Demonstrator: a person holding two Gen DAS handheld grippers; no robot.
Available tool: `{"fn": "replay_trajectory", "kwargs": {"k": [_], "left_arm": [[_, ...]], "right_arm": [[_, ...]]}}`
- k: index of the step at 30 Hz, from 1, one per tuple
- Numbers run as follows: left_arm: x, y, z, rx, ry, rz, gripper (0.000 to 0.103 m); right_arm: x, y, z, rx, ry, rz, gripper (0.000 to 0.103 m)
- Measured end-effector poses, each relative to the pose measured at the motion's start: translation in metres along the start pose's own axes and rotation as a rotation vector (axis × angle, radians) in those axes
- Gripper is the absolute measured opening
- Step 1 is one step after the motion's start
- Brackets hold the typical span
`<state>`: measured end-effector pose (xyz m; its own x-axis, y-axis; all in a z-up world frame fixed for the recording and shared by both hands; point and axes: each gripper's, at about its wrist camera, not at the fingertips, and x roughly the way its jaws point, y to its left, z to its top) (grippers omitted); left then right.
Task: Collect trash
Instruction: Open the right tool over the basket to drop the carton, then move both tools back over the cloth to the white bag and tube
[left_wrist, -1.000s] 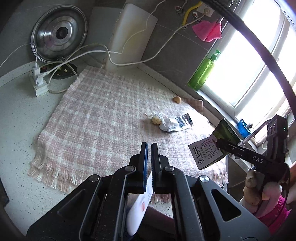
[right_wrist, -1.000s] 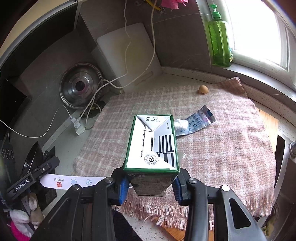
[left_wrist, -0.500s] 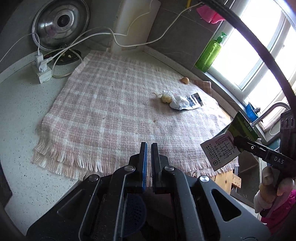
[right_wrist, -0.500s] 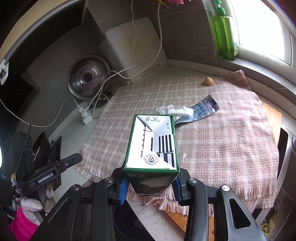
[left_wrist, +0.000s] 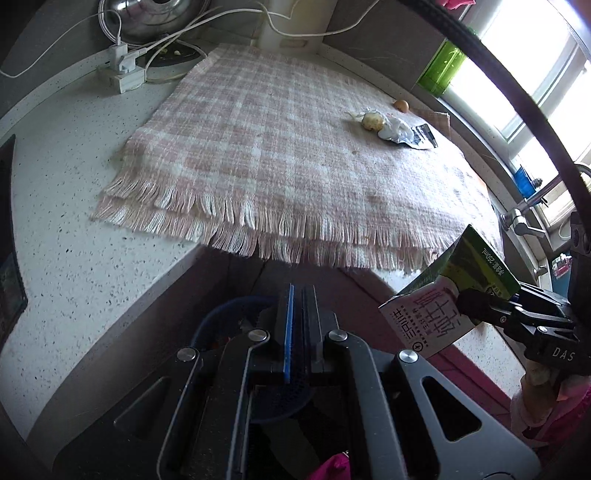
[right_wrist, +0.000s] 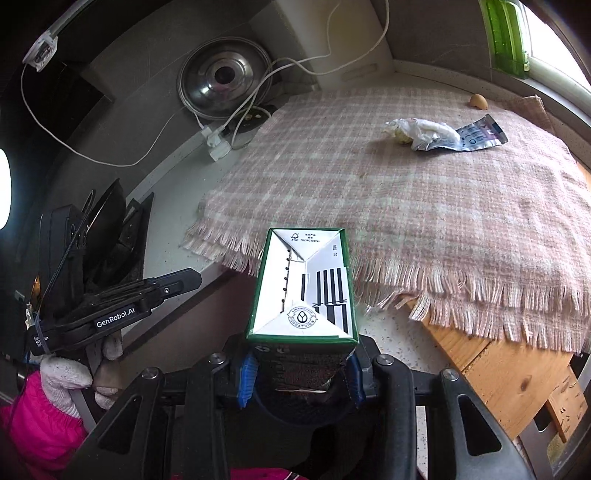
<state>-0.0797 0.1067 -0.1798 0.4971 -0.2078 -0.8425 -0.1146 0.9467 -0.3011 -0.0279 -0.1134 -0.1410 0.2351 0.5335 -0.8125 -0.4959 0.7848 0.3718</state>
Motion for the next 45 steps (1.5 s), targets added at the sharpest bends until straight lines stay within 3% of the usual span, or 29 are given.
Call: {"fn": "replay_trajectory", "kwargs": {"k": [6,8,10,12,19,33,35,37,45], "left_arm": [[-0.001,0.008,-0.018,0.0,0.022,0.038,0.002],[-0.003,0.008,-0.021,0.008,0.019,0.054,0.011],[-0.007,0.009,-0.024,0.018,0.006,0.069,0.031],[-0.011,0.009,-0.026,0.026,-0.008,0.087,0.036],[-0.018,0.011,-0.029,0.031,-0.024,0.115,0.036],[-0.029,-0.002,-0.03,0.046,-0.056,0.128,0.036],[-0.031,-0.005,-0.028,0.052,-0.065,0.13,0.042],[-0.035,-0.008,-0.026,0.053,-0.085,0.131,0.058],[-0.039,-0.021,-0.008,0.05,-0.134,0.121,0.07]], "right_arm": [[0.025,0.015,-0.016,-0.03,0.059,0.01,0.041],[0.033,0.018,-0.02,-0.035,0.08,0.014,0.041],[0.041,0.02,-0.024,-0.036,0.107,0.022,0.044],[0.047,0.022,-0.028,-0.034,0.127,0.032,0.044],[0.053,0.03,-0.033,-0.044,0.143,0.052,0.052],[0.032,0.027,-0.028,-0.025,0.104,0.042,0.054],[0.027,0.025,-0.027,-0.02,0.092,0.041,0.055],[0.02,0.024,-0.024,-0.019,0.076,0.038,0.058],[-0.014,0.007,-0.008,-0.004,-0.025,-0.004,0.08]]}}
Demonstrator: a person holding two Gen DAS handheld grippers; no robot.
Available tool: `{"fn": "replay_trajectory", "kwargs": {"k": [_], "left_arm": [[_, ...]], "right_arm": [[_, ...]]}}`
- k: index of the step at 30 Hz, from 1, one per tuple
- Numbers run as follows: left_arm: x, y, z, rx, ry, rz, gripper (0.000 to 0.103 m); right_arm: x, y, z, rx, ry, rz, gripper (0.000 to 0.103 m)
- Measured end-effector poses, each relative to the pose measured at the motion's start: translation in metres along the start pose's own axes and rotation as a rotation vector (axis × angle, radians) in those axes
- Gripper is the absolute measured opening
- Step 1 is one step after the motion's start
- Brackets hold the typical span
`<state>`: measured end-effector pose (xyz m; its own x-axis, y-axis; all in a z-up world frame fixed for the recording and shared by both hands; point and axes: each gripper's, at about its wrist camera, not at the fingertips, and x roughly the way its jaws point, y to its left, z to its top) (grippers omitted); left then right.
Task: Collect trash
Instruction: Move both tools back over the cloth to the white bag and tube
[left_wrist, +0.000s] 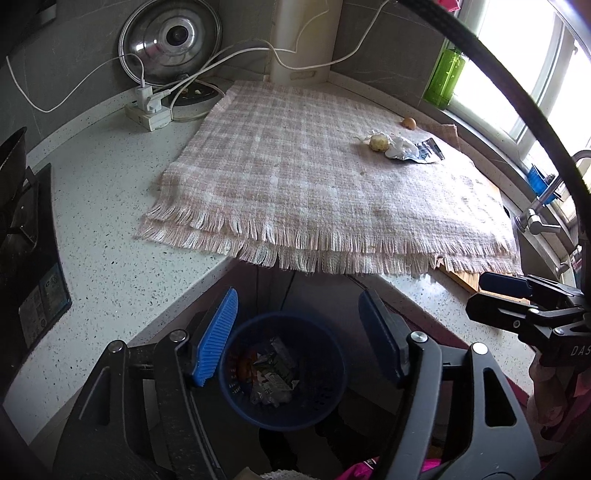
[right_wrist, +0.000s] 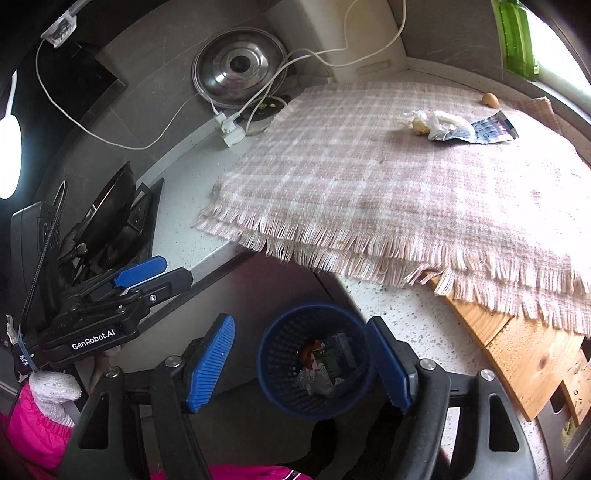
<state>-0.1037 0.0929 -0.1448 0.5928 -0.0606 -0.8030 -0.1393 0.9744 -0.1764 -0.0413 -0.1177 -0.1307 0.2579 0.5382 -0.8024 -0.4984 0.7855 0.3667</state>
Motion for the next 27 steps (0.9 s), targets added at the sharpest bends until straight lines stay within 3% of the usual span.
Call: {"fn": "replay_trajectory", "kwargs": {"k": [3,16,27], "left_arm": [[0.004,-0.007,0.008,-0.002,-0.005,-0.007,0.07],[0.032,-0.042,0.06,-0.015,-0.045,-0.057,0.07],[0.061,-0.081,0.106,0.034,-0.06,-0.083,0.07]], "right_arm": [[-0.012,-0.016,0.01,0.03,-0.036,-0.024,0.085],[-0.046,-0.111,0.061,0.174,-0.14,-0.123,0.085],[-0.052,-0.182,0.108,0.238,-0.195,-0.165,0.085]]}}
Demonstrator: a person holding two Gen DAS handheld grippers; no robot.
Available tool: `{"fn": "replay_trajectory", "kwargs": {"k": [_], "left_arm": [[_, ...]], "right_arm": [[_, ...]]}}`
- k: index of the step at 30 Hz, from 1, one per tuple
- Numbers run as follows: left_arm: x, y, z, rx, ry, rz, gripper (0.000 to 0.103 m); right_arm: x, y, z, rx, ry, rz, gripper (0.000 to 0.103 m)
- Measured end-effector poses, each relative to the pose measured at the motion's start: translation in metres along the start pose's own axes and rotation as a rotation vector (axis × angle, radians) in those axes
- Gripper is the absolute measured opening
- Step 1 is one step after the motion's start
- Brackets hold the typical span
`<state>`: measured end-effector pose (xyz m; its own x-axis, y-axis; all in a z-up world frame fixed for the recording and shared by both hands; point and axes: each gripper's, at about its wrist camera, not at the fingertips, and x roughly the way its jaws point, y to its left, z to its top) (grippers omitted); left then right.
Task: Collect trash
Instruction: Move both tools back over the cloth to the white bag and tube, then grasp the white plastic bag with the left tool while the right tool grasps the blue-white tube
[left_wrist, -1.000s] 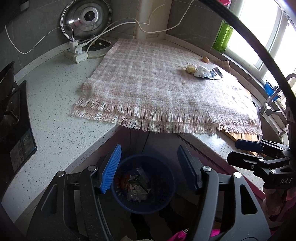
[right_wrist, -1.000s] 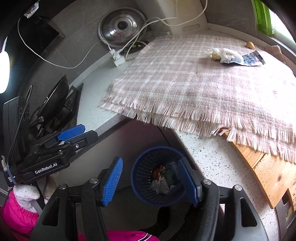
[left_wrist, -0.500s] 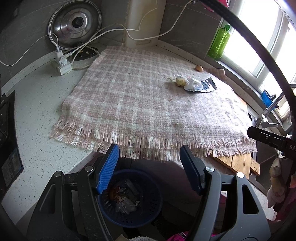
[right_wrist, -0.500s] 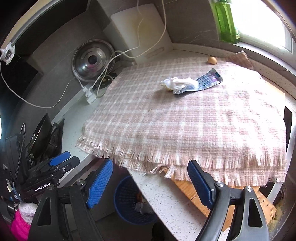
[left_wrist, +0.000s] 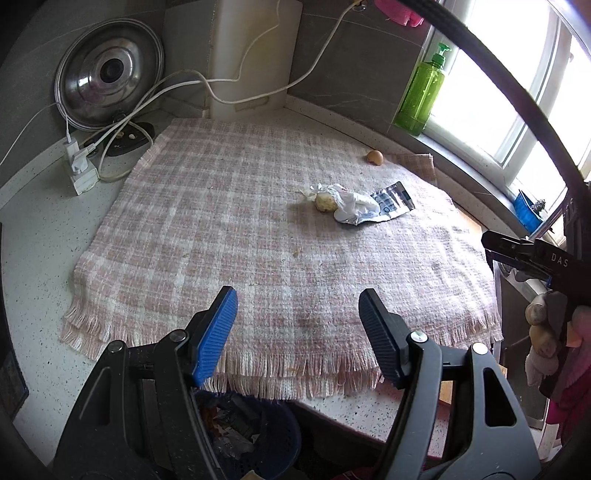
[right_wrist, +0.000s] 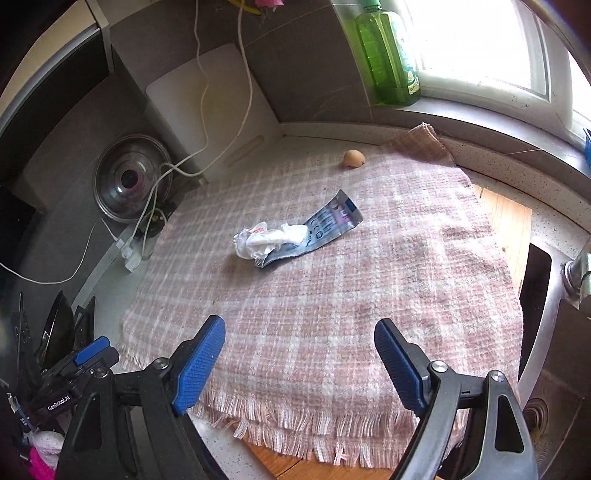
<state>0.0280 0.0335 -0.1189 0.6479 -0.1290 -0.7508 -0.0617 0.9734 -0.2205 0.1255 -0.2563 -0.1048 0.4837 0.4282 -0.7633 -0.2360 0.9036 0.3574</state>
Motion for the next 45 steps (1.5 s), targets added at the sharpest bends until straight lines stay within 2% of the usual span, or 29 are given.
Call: {"fn": "replay_trajectory", "kwargs": {"k": [12,22,29,34,36,41,43,45], "left_arm": [[0.051,-0.036,0.043,0.037,0.038,-0.027,0.07],[0.099,-0.047,0.074,0.002,0.08,-0.087,0.07],[0.133,-0.051,0.085,0.02,0.1,-0.112,0.07],[0.155,-0.056,0.093,0.041,0.126,-0.115,0.057],[0.162,-0.058,0.095,0.049,0.13,-0.114,0.056],[0.181,-0.06,0.095,0.073,0.161,-0.124,0.04],[0.188,-0.063,0.093,0.087,0.179,-0.134,0.028],[0.193,-0.064,0.091,0.093,0.196,-0.144,0.023]], "right_arm": [[0.052,-0.04,0.048,0.068,0.039,0.05,0.078],[0.099,-0.061,0.072,0.113,0.106,0.077,0.066],[0.127,-0.075,0.082,0.147,0.132,0.109,0.059],[0.14,-0.075,0.086,0.147,0.142,0.126,0.056],[0.145,-0.072,0.086,0.139,0.147,0.127,0.056],[0.153,-0.067,0.088,0.124,0.146,0.126,0.052],[0.155,-0.067,0.089,0.126,0.147,0.132,0.046],[0.157,-0.066,0.09,0.126,0.15,0.135,0.043]]}}
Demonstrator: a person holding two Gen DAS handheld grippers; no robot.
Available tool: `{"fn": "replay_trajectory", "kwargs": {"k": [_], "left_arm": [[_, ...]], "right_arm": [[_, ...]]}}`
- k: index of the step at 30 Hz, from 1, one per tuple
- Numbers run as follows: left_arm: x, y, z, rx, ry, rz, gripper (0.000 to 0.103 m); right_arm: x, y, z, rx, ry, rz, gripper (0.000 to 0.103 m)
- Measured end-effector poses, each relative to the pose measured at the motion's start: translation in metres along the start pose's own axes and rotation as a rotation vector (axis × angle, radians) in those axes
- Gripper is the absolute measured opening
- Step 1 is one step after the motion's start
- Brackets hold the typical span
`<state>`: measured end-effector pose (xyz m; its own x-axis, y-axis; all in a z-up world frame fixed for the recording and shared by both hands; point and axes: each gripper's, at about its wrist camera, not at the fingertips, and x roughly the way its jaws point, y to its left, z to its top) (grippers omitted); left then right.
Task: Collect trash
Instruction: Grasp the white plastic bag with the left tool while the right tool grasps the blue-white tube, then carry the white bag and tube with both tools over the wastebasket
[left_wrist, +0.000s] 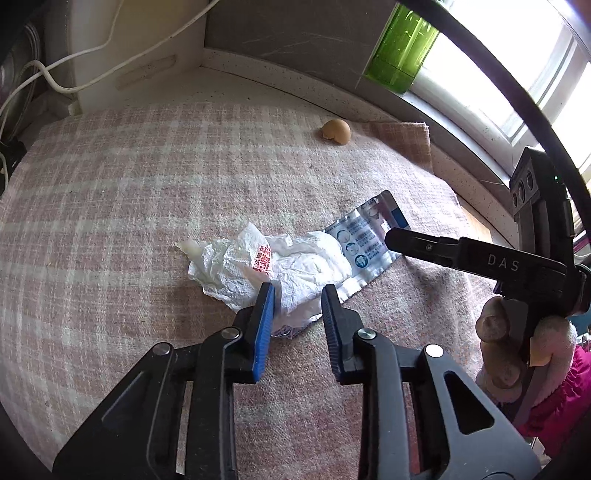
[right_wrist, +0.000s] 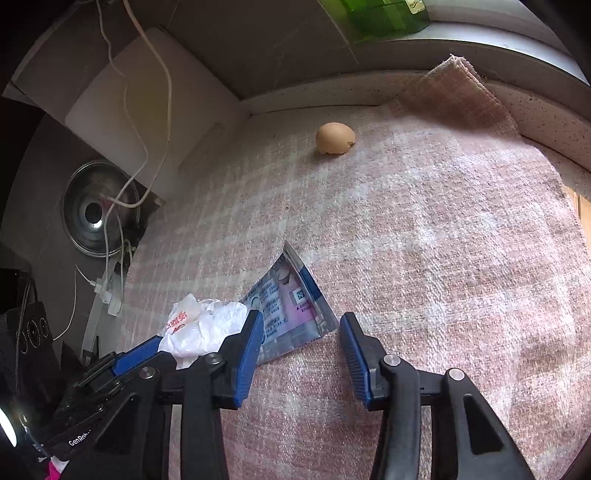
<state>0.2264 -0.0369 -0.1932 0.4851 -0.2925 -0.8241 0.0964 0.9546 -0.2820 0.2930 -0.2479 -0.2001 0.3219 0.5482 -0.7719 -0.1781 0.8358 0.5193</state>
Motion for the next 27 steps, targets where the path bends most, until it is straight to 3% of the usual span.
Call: {"fn": "replay_trajectory", "kwargs": {"k": [4,11,20,27], "left_arm": [[0.009,0.002,-0.001,-0.017,0.02,-0.034,0.016],[0.014,0.005,0.002,-0.031,0.02,-0.064,0.012],[0.025,0.002,0.004,-0.014,0.031,-0.074,0.01],[0.0,0.011,0.006,-0.058,-0.032,-0.086,0.008]], "right_arm": [[0.003,0.003,0.003,0.006,-0.002,0.015,0.042],[0.006,0.0,0.006,0.049,-0.01,0.063,0.039],[0.012,0.012,0.008,0.019,-0.01,0.09,0.022],[-0.009,0.037,0.008,-0.066,-0.048,0.12,0.005]]}}
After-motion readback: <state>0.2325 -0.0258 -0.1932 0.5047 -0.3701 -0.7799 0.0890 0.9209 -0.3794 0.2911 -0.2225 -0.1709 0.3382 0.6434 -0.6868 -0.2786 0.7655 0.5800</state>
